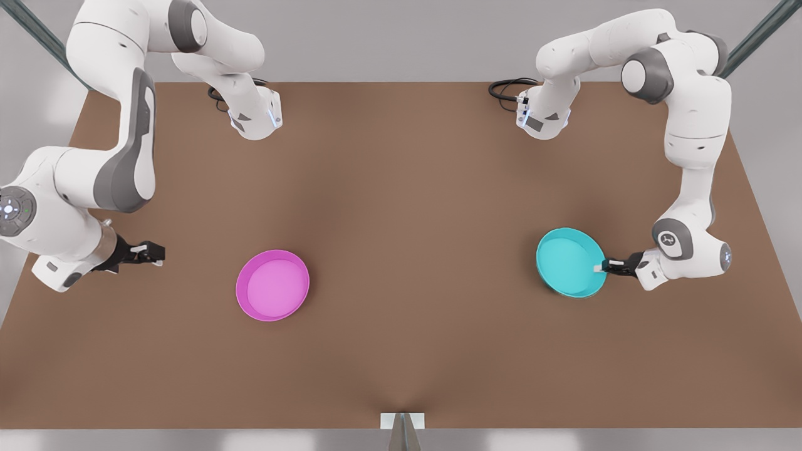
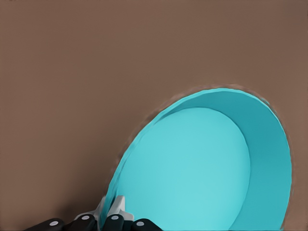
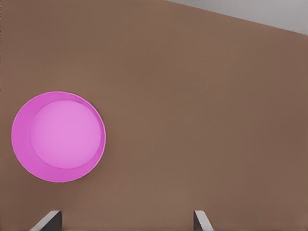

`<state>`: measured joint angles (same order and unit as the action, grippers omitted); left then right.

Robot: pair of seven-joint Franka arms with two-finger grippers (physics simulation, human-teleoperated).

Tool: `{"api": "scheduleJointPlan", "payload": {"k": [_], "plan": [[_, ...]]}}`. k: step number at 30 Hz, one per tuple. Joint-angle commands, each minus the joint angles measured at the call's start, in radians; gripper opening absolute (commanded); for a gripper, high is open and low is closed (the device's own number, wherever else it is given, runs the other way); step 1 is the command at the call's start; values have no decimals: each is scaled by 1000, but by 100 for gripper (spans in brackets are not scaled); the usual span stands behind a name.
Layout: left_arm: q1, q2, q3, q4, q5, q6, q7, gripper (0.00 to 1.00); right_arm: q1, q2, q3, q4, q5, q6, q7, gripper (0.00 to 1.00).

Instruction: Flip the blue plate over with the left arm, and stack the pink plate on top of the blue plate with the right arm

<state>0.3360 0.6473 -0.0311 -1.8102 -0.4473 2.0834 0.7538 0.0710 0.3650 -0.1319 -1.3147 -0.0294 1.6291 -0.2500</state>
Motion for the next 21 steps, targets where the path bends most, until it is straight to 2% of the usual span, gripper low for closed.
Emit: {"api": "scheduleJointPlan", "payload": {"k": [1, 21], "plan": [[0, -1, 0, 0, -76, -5, 4, 21, 0, 0, 0, 2, 0, 0, 0, 100], [-12, -3, -1, 29, -50, -14, 6, 21, -7, -5, -2, -1, -3, -17, 0, 100]]}}
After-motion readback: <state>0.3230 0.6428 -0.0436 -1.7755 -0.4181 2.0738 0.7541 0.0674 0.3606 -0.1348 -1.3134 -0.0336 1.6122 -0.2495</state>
